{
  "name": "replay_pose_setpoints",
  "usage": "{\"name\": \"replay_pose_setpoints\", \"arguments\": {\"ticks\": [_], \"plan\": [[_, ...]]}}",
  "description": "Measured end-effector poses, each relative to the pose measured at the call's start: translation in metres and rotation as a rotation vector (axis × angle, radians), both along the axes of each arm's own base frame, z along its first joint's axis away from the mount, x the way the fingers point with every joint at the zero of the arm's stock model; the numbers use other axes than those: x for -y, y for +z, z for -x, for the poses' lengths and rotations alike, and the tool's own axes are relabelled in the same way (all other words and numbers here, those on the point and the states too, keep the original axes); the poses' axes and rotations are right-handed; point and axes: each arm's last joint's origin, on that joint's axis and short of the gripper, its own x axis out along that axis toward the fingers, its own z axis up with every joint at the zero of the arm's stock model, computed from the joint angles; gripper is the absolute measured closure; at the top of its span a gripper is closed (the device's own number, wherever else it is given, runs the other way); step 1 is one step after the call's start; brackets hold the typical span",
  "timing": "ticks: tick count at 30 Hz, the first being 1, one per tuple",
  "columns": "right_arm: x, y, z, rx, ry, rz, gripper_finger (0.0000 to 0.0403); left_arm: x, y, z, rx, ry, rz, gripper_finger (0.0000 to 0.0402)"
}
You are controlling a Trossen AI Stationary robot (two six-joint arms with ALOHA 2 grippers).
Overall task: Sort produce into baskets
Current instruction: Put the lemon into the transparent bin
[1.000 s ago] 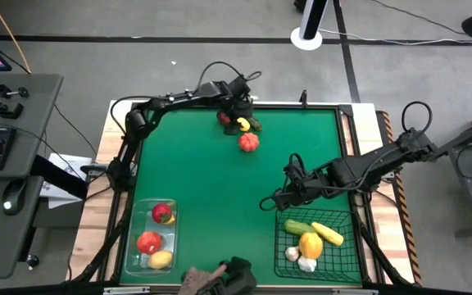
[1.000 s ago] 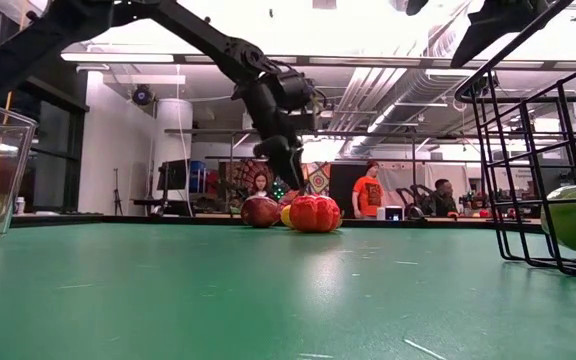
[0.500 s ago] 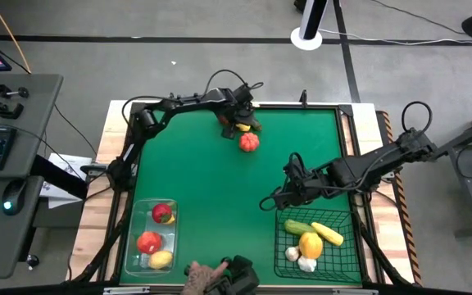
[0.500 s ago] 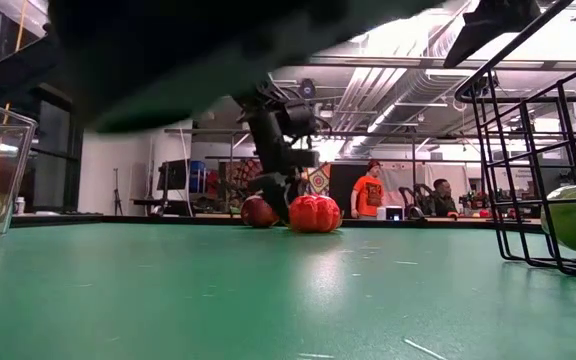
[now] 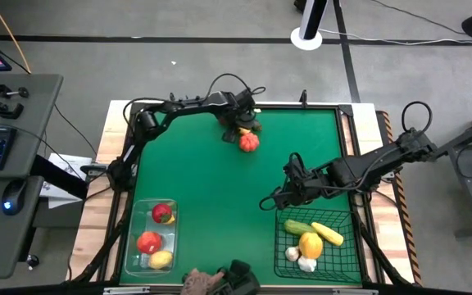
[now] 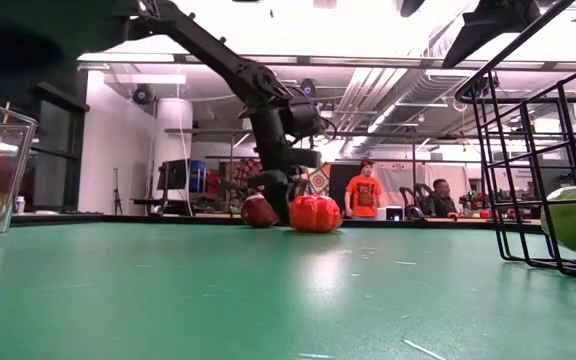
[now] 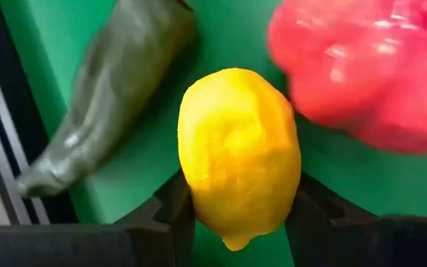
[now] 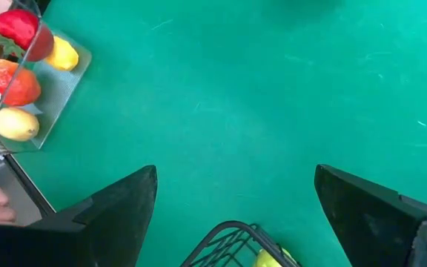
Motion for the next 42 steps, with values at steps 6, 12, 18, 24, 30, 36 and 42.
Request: {"name": "replay_pose_setpoints", "arguments": {"ticks": [6, 12, 18, 24, 30, 36, 42], "plan": [[0.000, 0.000, 0.000, -0.008, 0.065, 0.043, 0.0047, 0.000, 0.030, 0.015, -0.003, 0.141, 0.014, 0.0274], [0.001, 0.001, -0.001, -0.017, 0.176, 0.172, 0.0047, 0.008, 0.081, 0.047, -0.005, 0.340, 0.121, 0.0275], [0.004, 0.001, 0.000, -0.025, 0.173, 0.275, 0.0047, 0.046, 0.134, 0.078, -0.032, 0.474, 0.275, 0.0275], [0.002, -0.002, 0.007, -0.083, 0.194, 0.293, 0.0047, 0.122, 0.188, 0.097, -0.006, 0.506, 0.312, 0.0275], [-0.006, -0.002, 0.011, -0.105, 0.284, 0.336, 0.0047, 0.225, 0.229, 0.125, 0.065, 0.507, 0.342, 0.0275], [-0.013, -0.008, 0.011, -0.072, 0.293, 0.356, 0.0047, 0.323, 0.222, 0.171, 0.024, 0.581, 0.389, 0.0275], [-0.024, -0.030, 0.005, 0.015, 0.314, 0.300, 0.0047, 0.397, 0.182, 0.211, -0.058, 0.719, 0.416, 0.0269]]}}
